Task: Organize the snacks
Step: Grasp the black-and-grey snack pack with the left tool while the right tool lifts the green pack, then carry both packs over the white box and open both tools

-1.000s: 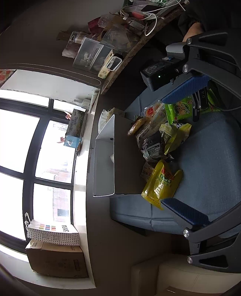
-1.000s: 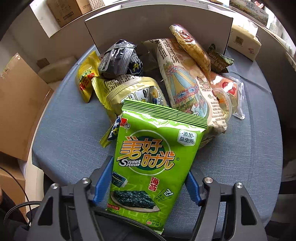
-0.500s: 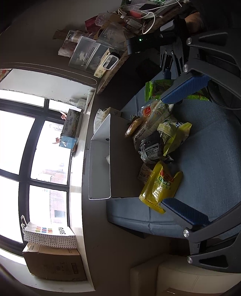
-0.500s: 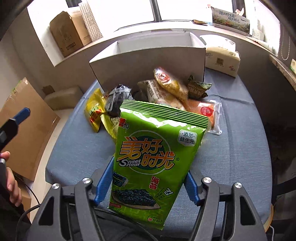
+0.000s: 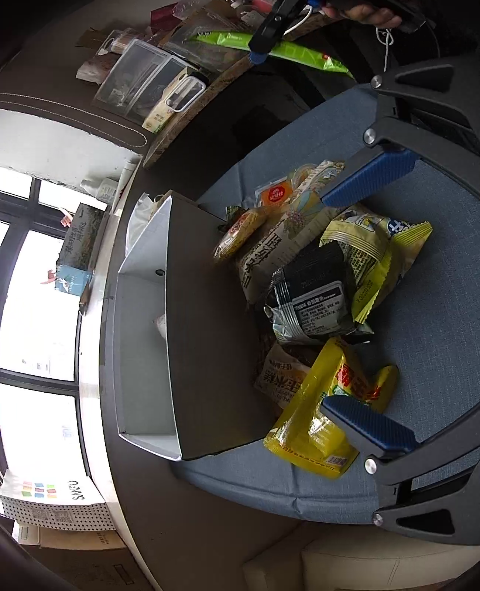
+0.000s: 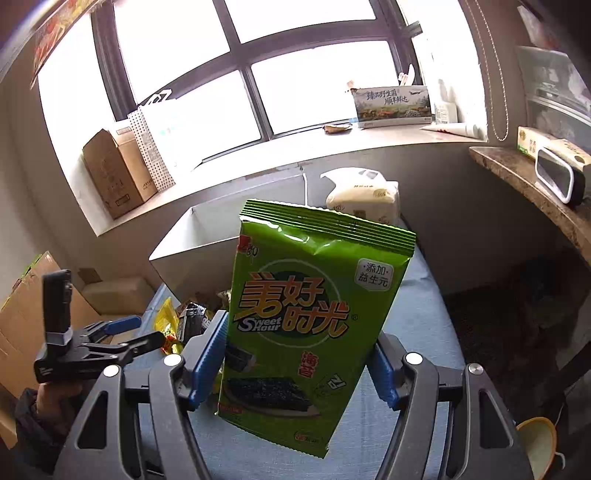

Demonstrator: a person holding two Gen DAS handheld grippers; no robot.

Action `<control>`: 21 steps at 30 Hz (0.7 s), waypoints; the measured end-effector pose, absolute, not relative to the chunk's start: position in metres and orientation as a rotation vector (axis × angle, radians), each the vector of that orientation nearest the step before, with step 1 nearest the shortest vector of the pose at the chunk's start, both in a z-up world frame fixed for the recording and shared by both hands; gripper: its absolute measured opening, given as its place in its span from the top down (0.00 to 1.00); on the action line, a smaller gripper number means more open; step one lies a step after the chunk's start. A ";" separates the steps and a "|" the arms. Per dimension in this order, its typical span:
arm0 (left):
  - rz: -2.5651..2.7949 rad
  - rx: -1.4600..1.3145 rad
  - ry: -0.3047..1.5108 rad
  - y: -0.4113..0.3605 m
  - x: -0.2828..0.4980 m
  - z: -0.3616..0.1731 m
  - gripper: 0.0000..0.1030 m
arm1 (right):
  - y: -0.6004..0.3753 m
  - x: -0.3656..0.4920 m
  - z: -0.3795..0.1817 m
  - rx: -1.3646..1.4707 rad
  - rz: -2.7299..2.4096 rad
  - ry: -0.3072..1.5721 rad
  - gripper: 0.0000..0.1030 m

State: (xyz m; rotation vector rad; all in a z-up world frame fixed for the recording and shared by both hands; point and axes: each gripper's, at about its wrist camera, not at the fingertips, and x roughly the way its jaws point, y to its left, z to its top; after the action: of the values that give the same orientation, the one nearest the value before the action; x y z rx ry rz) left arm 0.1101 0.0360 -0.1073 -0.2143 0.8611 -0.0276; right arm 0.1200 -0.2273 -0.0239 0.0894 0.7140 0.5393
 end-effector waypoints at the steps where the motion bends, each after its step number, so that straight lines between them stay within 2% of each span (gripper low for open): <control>1: -0.022 -0.201 0.884 0.032 0.119 -0.112 0.00 | -0.232 0.119 -0.022 0.102 0.541 0.707 0.29; 7: -0.010 -0.208 0.964 0.025 0.161 -0.142 0.00 | -0.248 0.117 -0.021 0.148 0.522 0.702 0.29; 9: 0.000 -0.214 0.975 0.026 0.166 -0.148 0.12 | -0.253 0.117 -0.024 0.155 0.520 0.713 0.29; 10: 0.005 -0.214 0.985 0.026 0.166 -0.151 0.33 | -0.254 0.118 -0.025 0.156 0.519 0.715 0.29; 11: 0.023 -0.201 0.986 0.027 0.166 -0.151 0.42 | -0.255 0.118 -0.026 0.157 0.517 0.717 0.29; 16: -0.016 -0.231 0.930 0.034 0.151 -0.142 0.46 | -0.256 0.117 -0.032 0.170 0.518 0.730 0.29; 21: -0.039 -0.264 0.790 0.043 0.119 -0.109 0.46 | -0.252 0.114 -0.034 0.161 0.540 0.724 0.29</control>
State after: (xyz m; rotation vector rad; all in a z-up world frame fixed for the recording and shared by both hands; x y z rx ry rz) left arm 0.1190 0.0429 -0.1090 -0.2644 0.7897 -0.0392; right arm 0.1143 -0.2515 -0.0335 0.1607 0.7241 0.5396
